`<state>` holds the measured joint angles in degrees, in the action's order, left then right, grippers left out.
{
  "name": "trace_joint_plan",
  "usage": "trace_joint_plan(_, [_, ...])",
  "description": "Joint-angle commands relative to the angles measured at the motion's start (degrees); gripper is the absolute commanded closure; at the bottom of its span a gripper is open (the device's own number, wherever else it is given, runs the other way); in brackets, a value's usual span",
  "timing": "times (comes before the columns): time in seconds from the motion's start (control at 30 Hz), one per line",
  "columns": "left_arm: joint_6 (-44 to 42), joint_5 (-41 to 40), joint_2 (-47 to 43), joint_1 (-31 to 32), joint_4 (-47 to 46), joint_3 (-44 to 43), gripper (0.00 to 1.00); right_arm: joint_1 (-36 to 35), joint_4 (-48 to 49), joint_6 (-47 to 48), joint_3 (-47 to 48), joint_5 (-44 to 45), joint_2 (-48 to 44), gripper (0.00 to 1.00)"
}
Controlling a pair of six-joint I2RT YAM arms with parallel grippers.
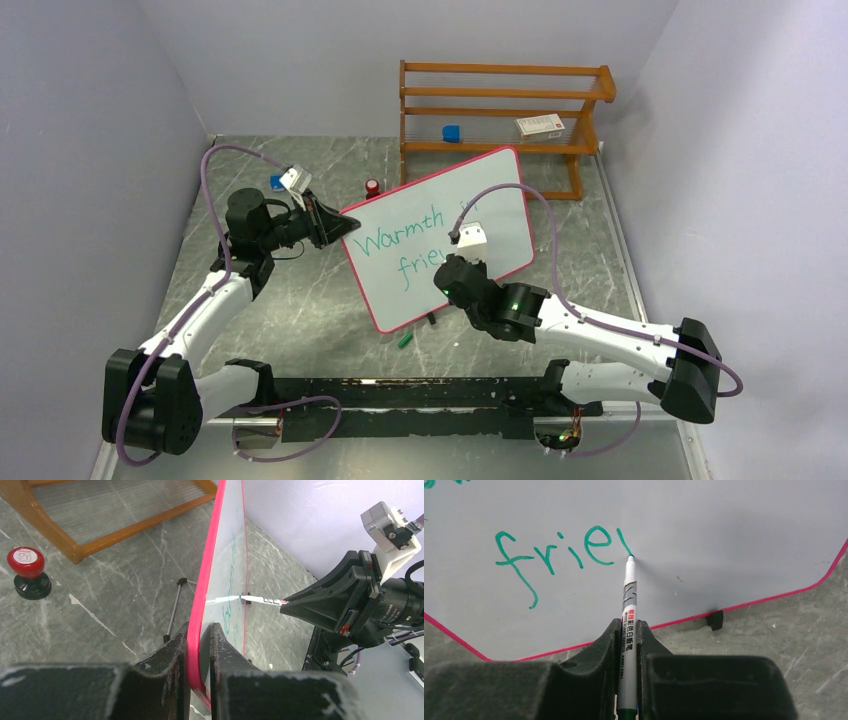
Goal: Write a sentence on the whiteboard
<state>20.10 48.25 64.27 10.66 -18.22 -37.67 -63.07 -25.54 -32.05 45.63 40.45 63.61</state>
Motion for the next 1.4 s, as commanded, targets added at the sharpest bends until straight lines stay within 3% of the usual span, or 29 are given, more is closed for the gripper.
trace_joint_plan(0.0, [-7.19, -2.18, 2.09, 0.71, 6.54, 1.37, 0.95, 0.48, 4.08, 0.82, 1.08, 1.25, -0.24, 1.00])
trace_joint_plan(1.37, [-7.39, -2.28, 2.02, 0.59, 6.80, 1.28, 0.95, 1.53, 4.26, 0.33, 1.23, 4.64, -1.35, 1.00])
